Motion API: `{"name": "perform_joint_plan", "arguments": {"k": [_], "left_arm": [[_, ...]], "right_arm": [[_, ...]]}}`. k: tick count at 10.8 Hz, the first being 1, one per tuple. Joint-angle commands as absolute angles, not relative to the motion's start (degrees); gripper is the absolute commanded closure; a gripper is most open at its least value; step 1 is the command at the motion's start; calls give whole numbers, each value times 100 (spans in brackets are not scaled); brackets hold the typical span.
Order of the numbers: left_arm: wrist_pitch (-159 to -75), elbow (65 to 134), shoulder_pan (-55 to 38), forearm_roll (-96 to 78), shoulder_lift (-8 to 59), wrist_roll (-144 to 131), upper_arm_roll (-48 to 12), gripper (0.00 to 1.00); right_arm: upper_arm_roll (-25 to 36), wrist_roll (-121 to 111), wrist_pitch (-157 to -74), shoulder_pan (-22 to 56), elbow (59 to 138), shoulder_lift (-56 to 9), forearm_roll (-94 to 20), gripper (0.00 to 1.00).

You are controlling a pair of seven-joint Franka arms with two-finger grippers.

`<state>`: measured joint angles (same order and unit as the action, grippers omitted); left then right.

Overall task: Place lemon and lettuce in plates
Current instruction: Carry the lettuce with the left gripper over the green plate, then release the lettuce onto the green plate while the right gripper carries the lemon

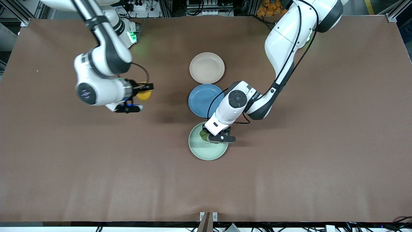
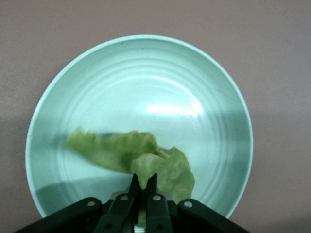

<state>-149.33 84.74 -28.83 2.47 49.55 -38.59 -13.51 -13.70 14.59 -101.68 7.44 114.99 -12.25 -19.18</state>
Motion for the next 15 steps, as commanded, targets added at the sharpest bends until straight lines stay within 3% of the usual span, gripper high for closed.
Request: {"name": "perform_joint_plan", "arguments": {"k": [1, 4, 11, 15], "left_arm": [[-14924, 8297, -2953, 237, 4948, -4148, -1274, 0], [-14549, 8358, -2752, 299, 4432, -4193, -1274, 0], [-12106, 8385, -1479, 299, 2648, -3090, -1292, 0], [-10515, 8473, -583, 281, 1768, -1357, -1336, 0]], "right_arm": [[-1362, 2572, -10458, 1273, 11610, -1177, -2021, 100], [-1354, 3319, -10809, 1993, 11628, -1423, -2021, 100], [-1345, 5614, -12488, 4146, 11628, -2179, -1969, 100], [-1310, 5967, -12865, 4719, 11680, -2425, -1881, 99]]}}
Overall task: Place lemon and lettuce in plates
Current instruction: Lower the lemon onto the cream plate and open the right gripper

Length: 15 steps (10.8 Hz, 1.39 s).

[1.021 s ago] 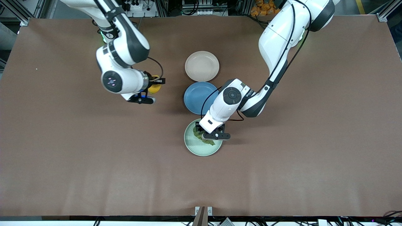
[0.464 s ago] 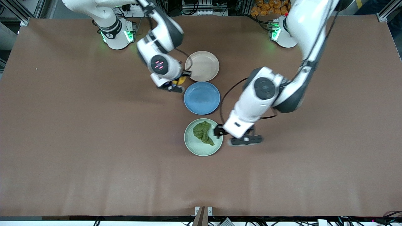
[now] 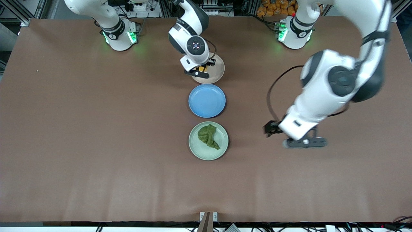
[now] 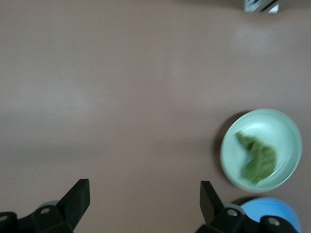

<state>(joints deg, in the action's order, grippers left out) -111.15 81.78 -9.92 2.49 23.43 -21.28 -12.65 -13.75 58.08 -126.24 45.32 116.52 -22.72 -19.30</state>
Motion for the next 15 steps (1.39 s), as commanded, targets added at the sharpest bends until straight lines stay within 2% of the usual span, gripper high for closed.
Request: {"name": "perform_joint_plan", "arguments": {"k": [1, 3, 4, 5, 6, 11, 15], "left_arm": [[-10268, 8481, -380, 281, 1610, -1101, -1353, 0], [-9880, 8534, -125, 281, 1198, -827, -1353, 0], [-9705, 8578, -53, 273, 960, -661, -1345, 0], [-9503, 8587, 69, 272, 749, -668, -1345, 0], [-9336, 8587, 114, 272, 538, -711, -1336, 0], [-8877, 8552, 431, 264, 150, -606, -1292, 0], [-8719, 8525, 544, 202, 44, -607, -1292, 0]], "right_arm": [[-1310, 6133, -13146, 4833, 11707, -2513, -1872, 99], [-1292, 6170, -13385, 4931, 11707, -2671, -1872, 97], [-1292, 6257, -13360, 4931, 11707, -2681, -1872, 79], [-1283, 6449, -13351, 4913, 11698, -2715, -1872, 37], [-1257, 6730, -13351, 4930, 11707, -2733, -1872, 0], [-907, 7155, -12815, 4808, 11585, -2479, -1092, 0], [-827, 6162, -11911, 4212, 11408, -2049, -959, 0]]}}
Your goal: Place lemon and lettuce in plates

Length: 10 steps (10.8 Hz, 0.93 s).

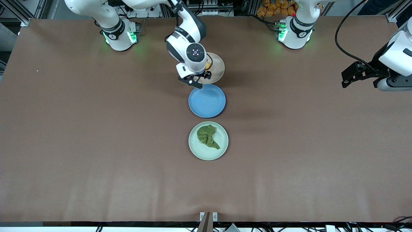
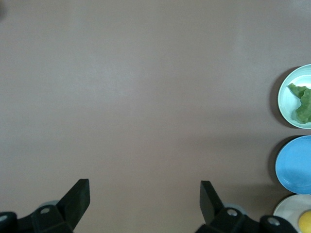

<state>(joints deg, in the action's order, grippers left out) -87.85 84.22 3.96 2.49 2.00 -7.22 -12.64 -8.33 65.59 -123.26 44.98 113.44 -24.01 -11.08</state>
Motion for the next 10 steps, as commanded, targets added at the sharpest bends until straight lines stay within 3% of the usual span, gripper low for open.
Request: {"name": "perform_joint_plan", "arguments": {"k": [1, 10], "left_arm": [[-8719, 8534, 545, 202, 0, -606, -1292, 0], [-8561, 8517, 536, 211, -70, -624, -1345, 0]], "right_arm": [[-826, 5909, -11892, 4036, 11417, -2022, -871, 0], [-791, 3341, -11953, 1988, 11768, -1969, 52, 0]]}}
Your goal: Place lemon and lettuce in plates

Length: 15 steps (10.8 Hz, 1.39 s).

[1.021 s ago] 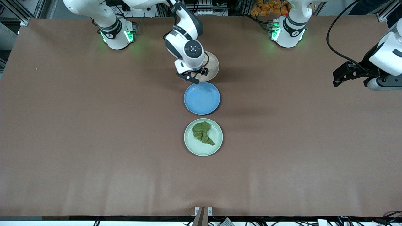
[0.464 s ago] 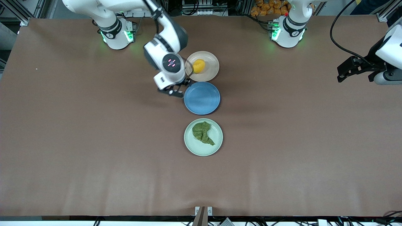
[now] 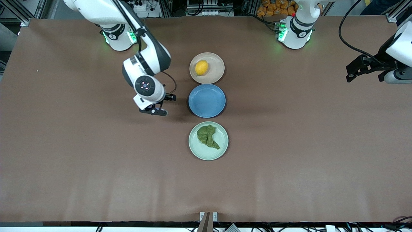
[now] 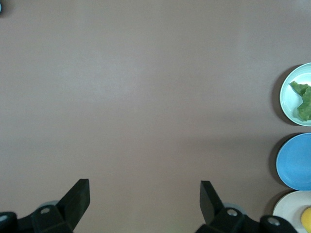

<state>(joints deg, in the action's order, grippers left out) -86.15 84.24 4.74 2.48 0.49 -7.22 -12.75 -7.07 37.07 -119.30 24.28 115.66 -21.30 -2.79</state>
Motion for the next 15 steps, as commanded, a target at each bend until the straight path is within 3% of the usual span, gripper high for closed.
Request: {"name": "perform_joint_plan", "arguments": {"k": [1, 9, 12, 15], "left_arm": [[-8569, 8508, 510, 211, -53, -650, -1353, 0], [-8587, 8499, 519, 202, -18, -659, -1354, 0], [-8587, 8499, 545, 202, -18, -642, -1345, 0], [-8587, 8499, 571, 202, -18, -624, -1345, 0]], "right_arm": [[-791, 3157, -11953, 1760, 11769, -1969, 70, 0], [-800, 608, -12286, -104, 12065, -1856, 62, 0], [-791, 598, -13357, -79, 13365, -899, 62, 0], [-791, 598, -13255, -70, 13842, -116, 62, 0]]}}
